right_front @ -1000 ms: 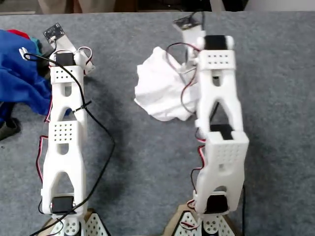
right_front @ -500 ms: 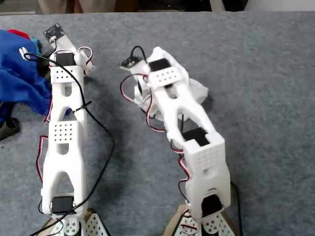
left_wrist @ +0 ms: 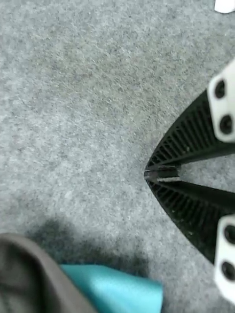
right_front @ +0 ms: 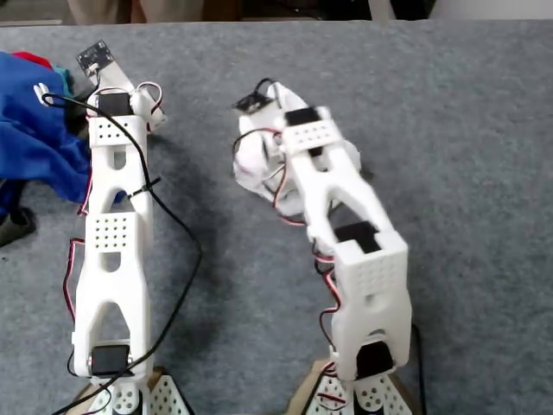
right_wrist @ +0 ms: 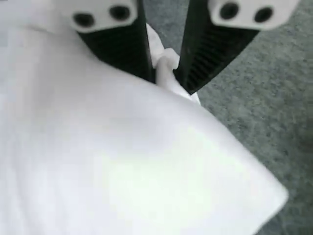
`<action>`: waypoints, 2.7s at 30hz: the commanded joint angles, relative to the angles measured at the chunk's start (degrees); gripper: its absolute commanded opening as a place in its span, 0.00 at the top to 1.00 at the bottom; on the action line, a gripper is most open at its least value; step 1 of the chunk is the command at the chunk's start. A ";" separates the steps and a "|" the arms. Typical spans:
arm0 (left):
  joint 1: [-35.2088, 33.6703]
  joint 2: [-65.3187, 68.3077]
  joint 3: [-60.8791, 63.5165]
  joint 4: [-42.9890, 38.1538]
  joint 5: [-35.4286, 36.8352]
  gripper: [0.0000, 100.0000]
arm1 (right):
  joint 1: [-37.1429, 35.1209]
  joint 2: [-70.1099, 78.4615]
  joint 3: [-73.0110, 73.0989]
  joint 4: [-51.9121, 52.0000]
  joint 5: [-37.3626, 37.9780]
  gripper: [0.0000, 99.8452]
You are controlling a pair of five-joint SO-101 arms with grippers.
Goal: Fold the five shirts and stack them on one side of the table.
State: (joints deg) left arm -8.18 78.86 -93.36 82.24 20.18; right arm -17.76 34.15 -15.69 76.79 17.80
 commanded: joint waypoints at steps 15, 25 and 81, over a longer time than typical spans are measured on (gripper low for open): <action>0.09 -1.80 -2.46 -0.70 -0.26 0.98 | -2.51 -24.84 -37.58 23.47 1.85 0.99; -0.09 -1.80 -2.46 -0.70 -0.26 0.98 | -2.51 -32.57 -47.16 24.97 -0.62 0.99; -5.54 -1.80 -2.55 0.97 5.71 0.98 | -7.69 -27.12 4.35 -2.37 8.62 0.73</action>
State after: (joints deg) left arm -12.40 78.86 -93.36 82.86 24.13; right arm -21.10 3.91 -8.22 77.49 27.12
